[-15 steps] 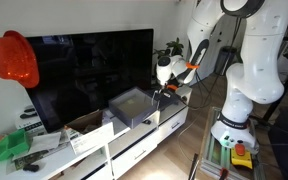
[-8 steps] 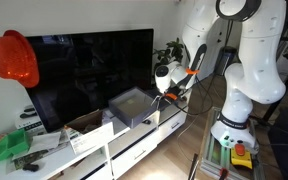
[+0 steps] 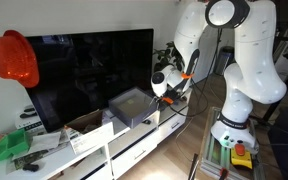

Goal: Hang the sunglasses on the edge of the blue box

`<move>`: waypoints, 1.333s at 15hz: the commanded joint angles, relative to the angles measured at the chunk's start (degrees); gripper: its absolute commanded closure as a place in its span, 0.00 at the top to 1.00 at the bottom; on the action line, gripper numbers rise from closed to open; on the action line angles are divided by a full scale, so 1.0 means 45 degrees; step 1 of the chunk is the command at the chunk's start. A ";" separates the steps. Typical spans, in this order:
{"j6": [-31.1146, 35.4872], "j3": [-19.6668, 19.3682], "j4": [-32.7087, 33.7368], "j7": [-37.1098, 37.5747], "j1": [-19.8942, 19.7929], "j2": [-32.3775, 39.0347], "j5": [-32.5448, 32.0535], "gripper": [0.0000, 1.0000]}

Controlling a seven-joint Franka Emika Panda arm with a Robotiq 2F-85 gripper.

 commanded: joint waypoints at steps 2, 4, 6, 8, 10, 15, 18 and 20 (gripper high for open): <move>0.0000 0.0000 0.0027 0.0006 0.0000 0.0023 -0.0002 0.03; -0.0219 0.0179 0.0025 0.0521 0.0183 0.0267 0.0313 0.03; -0.0239 0.0367 0.0068 0.1083 0.0329 0.0528 0.0416 0.03; -0.0488 0.0610 0.0159 0.1695 0.0389 0.0802 0.0671 0.03; -0.0812 0.0796 0.0281 0.2380 0.0497 0.1194 0.0736 0.03; -0.2423 0.3080 0.0931 0.4494 -0.1208 0.1659 -0.0469 0.03; -0.3808 0.5075 0.1572 0.5614 -0.2784 0.1988 -0.0940 0.03; -0.4471 0.6153 0.1942 0.6124 -0.3733 0.2188 -0.1269 0.03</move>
